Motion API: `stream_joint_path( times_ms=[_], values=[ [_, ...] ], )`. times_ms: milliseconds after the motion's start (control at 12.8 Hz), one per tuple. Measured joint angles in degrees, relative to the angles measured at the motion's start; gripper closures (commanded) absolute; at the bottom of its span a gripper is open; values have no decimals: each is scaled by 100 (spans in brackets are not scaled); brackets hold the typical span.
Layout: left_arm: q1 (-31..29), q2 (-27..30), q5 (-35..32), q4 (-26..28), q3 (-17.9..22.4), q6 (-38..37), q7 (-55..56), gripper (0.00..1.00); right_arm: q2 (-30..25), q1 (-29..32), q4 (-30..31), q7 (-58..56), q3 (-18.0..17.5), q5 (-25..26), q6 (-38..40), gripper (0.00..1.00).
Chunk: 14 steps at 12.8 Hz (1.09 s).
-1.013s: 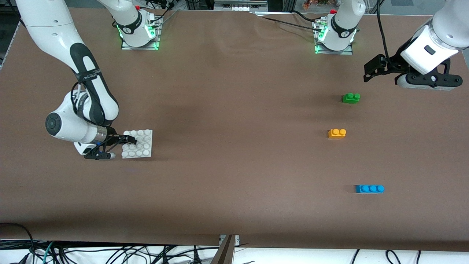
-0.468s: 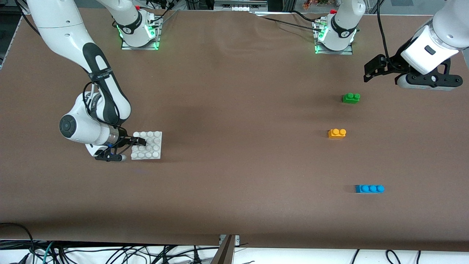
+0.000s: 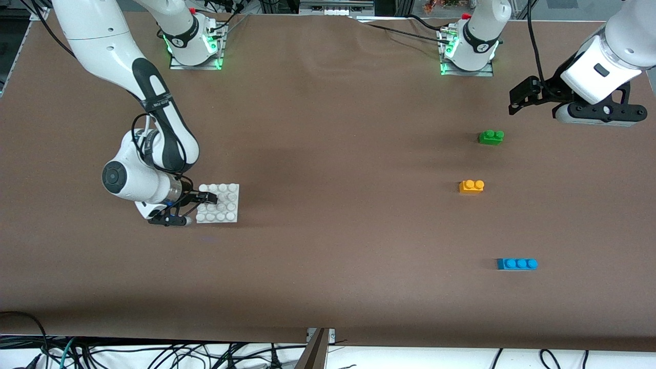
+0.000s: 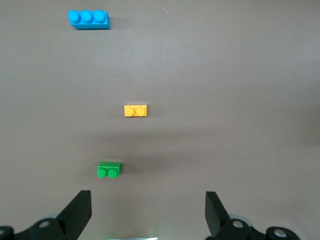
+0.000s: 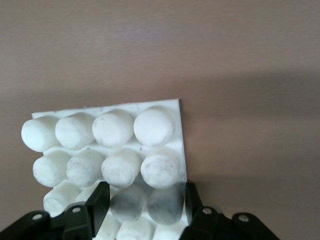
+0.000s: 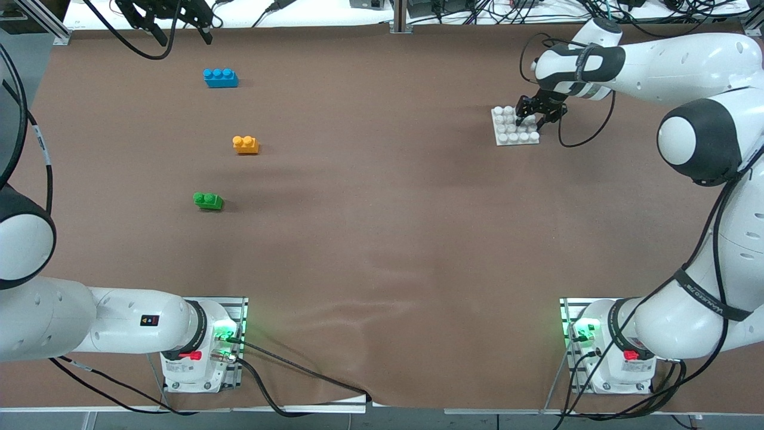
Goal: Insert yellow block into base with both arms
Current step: 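Slide the white base plate with the right gripper toward the table middle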
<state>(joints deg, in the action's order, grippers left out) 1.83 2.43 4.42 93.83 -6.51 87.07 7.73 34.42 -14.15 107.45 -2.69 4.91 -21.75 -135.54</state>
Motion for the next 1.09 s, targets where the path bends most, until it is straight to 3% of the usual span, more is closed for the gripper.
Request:
stream_joint_path(
  times_ms=[1091],
  values=[
    [-5,-1,0,0,8,0,0,0,233,-796,-395,962,-12,0,-1,34]
  ],
)
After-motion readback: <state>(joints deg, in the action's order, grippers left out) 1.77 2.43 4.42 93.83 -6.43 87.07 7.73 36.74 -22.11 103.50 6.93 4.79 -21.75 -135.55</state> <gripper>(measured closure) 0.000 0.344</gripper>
